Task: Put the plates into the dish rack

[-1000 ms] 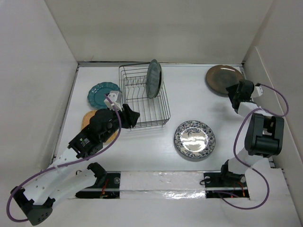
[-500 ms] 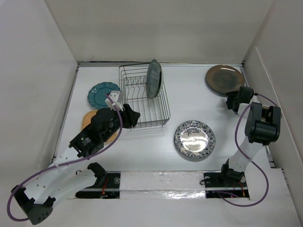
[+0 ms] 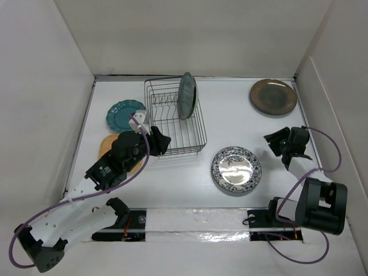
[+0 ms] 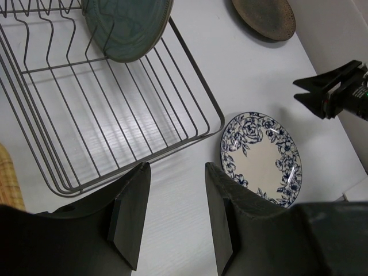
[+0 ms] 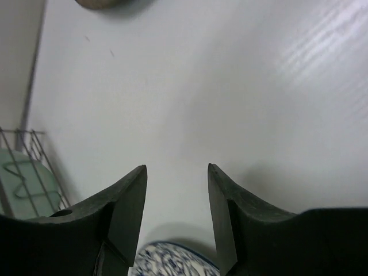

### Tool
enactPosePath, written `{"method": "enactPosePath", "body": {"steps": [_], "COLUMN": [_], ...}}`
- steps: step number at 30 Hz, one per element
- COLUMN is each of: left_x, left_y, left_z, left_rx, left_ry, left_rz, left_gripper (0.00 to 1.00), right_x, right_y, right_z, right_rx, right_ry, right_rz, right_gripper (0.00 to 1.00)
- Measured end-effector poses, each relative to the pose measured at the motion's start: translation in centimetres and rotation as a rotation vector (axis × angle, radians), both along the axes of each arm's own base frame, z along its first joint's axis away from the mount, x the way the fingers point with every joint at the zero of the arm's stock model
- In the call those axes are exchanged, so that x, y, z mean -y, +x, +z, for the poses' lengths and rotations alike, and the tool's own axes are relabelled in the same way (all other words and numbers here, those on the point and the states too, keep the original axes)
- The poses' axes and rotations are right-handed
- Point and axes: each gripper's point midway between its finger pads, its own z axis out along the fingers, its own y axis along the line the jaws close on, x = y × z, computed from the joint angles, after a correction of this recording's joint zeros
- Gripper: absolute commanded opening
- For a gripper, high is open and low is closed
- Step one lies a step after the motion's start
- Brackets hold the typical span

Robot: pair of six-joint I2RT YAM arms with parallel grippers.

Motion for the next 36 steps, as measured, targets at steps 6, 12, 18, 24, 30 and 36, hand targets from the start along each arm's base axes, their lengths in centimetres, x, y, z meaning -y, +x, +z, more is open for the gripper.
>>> {"method": "enactPosePath", "body": {"steps": [6,12,18,24,30,36], "left_x": [0.0,-0.2,-0.1,-0.2,-0.3,-0.2], "left_y": [-0.1,-0.3,-0.9,-1.1,-1.2,-1.1], "left_z": [0.1,0.7,1.3,1.8,1.9,1.8], "left_rx": [0.003,0.019,0.036,0.047,0.051,0.049], "left_ry": [-0.004,-0.019,-0.034,-0.045,-0.048,-0.046], "left_rz": [-0.004,-0.005,-0.019,-0.022,-0.022,-0.022], "left_gripper": [0.40,0.40,0.40,0.40,0.40,0.40], "right_x": [-4.7,-8.0,-7.8,-9.0,-9.7,-10.1], "right_y": [-4.5,-7.1,-8.4,-9.1,-9.0,-8.8], "right_z": [-1.1,-1.0,-2.3,-4.7,-5.6,-5.7], "right_rx": [-0.118,-0.162,-0.244,-0.355,-0.407,-0.410], "right_ry": [-0.026,-0.052,-0.076,-0.066,-0.075,-0.058], "right_rz": [0.259,0.392,0.380,0.442,0.486,0.479], "right_gripper": [0.80,0.84,0.84,0.79,0.38,0.24]}}
